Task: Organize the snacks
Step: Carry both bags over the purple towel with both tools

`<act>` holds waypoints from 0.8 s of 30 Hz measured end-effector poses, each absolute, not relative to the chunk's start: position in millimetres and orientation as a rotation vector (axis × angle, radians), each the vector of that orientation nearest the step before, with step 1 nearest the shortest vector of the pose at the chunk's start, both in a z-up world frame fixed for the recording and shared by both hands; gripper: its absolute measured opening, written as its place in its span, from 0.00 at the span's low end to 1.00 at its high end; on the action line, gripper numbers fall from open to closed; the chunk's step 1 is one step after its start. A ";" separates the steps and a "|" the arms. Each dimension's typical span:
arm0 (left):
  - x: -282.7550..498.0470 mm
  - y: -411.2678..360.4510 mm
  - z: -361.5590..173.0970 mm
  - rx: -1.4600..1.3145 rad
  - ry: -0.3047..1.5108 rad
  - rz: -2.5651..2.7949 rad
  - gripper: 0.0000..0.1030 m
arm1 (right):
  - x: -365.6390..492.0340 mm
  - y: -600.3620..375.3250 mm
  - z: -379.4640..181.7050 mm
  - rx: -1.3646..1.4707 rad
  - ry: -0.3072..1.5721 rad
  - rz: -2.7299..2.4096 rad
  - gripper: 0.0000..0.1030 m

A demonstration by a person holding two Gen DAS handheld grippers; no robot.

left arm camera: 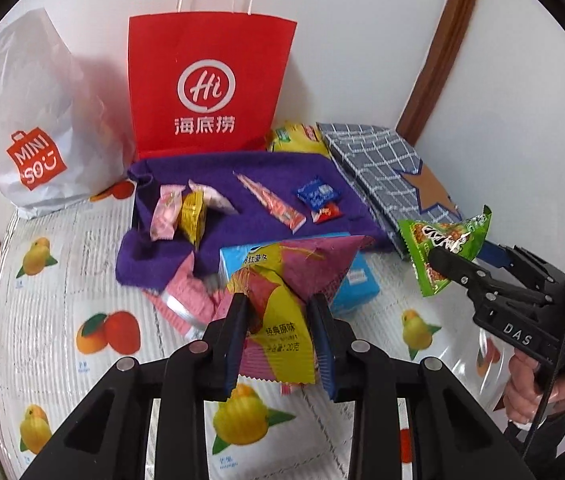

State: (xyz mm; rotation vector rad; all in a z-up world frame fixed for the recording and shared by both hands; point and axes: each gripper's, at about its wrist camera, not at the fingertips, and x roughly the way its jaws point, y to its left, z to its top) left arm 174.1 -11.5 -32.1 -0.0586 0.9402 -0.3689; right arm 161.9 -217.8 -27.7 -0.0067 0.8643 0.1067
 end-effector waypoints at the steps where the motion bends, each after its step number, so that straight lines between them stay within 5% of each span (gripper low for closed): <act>1: 177.1 -11.2 -29.8 -0.062 0.936 -0.367 0.29 | 166.0 -217.0 -25.6 -0.008 0.862 0.106 0.56; 24: 237.4 1.1 -11.3 -0.098 0.914 -0.312 0.29 | 237.3 -206.1 -11.0 -0.004 0.841 0.109 0.56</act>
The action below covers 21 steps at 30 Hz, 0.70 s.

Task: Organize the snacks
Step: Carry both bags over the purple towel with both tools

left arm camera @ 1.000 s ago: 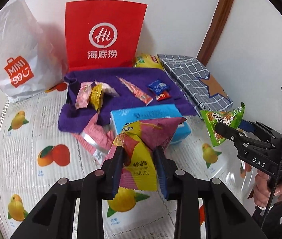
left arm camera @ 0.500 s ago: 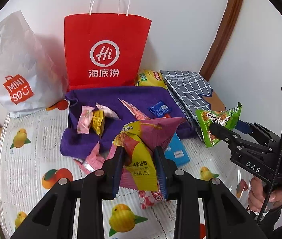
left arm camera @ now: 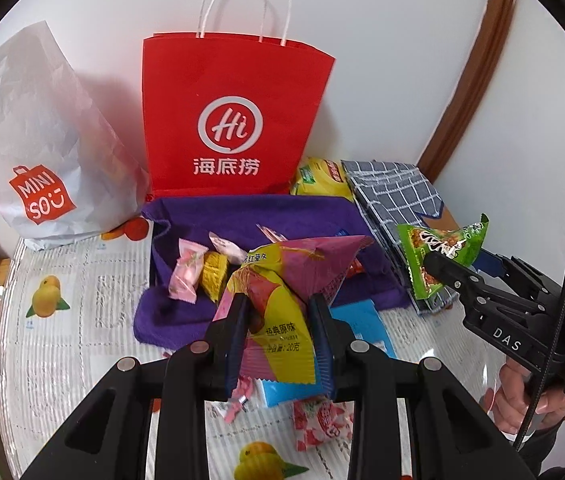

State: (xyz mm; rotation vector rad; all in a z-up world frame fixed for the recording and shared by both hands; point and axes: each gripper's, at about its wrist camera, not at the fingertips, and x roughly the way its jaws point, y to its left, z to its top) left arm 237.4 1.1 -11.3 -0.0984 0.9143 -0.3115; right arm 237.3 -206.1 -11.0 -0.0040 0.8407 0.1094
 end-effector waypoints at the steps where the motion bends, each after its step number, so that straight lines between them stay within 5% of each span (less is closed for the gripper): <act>1: 241.2 2.3 -10.9 -0.101 0.913 -0.310 0.29 | 241.7 -206.2 -11.1 0.000 0.841 0.106 0.56; 21: 316.1 4.0 -27.7 -0.128 0.927 -0.284 0.29 | 323.6 -197.0 -19.3 0.021 0.835 0.129 0.56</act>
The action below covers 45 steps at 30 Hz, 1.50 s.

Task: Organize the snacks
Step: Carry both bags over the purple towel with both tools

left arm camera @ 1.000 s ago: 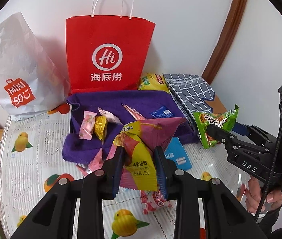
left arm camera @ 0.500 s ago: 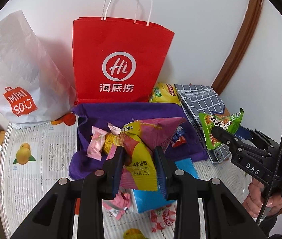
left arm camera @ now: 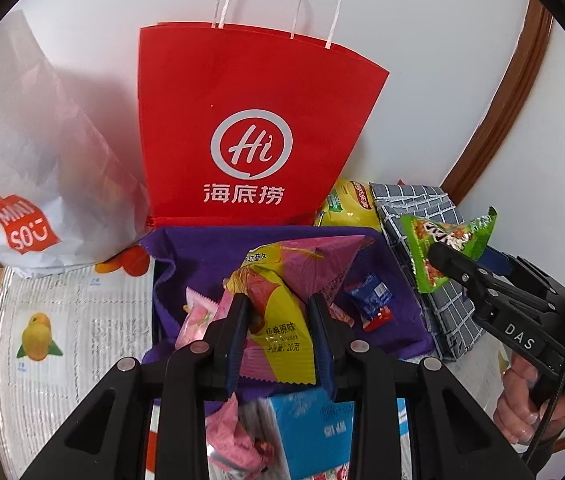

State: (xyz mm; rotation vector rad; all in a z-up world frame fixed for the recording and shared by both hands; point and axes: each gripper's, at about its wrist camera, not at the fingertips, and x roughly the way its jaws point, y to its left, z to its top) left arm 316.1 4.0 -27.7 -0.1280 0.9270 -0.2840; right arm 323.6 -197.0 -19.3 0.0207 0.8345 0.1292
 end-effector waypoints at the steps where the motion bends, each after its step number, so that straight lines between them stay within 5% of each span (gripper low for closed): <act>1: 318.6 3.2 -28.9 -0.125 0.926 -0.283 0.29 | 328.1 -196.7 -20.2 0.019 0.833 0.129 0.56; 45: 361.1 5.3 -77.2 -0.243 1.001 -0.393 0.28 | 377.2 -214.0 -99.8 -0.009 0.993 0.116 0.56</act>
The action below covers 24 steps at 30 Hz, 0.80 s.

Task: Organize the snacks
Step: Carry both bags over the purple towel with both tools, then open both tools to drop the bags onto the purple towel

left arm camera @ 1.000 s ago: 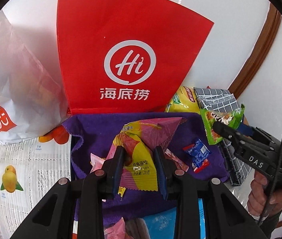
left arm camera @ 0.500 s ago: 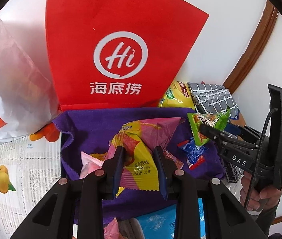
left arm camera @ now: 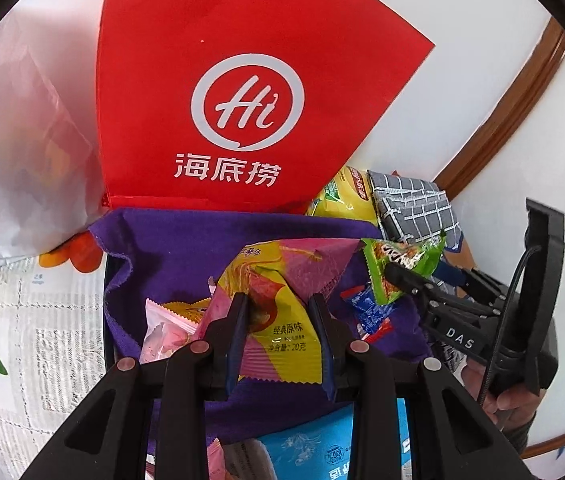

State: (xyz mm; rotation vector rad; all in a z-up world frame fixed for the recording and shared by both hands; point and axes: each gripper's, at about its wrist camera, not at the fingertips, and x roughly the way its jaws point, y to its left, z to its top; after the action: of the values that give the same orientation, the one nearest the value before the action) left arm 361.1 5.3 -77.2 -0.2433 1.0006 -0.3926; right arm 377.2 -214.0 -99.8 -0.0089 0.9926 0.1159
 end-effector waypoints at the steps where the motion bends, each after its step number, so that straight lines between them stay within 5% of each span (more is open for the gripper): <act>1: 360.8 5.4 -77.1 -0.247 1.001 -0.395 0.28 | 377.7 -213.5 -101.3 -0.011 0.999 0.118 0.56; 13: 359.3 -2.4 -82.7 -0.260 0.995 -0.415 0.30 | 384.5 -214.8 -120.1 -0.042 1.078 0.080 0.57; 24: 361.8 -5.6 -91.9 -0.282 0.989 -0.420 0.42 | 379.3 -213.5 -105.9 -0.050 1.039 0.085 0.71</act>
State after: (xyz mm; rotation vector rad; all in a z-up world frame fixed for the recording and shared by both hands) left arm 361.8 -5.6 -91.9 -0.2821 0.9885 -0.4205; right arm 379.3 -213.5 -105.9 -0.0505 1.0392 0.0849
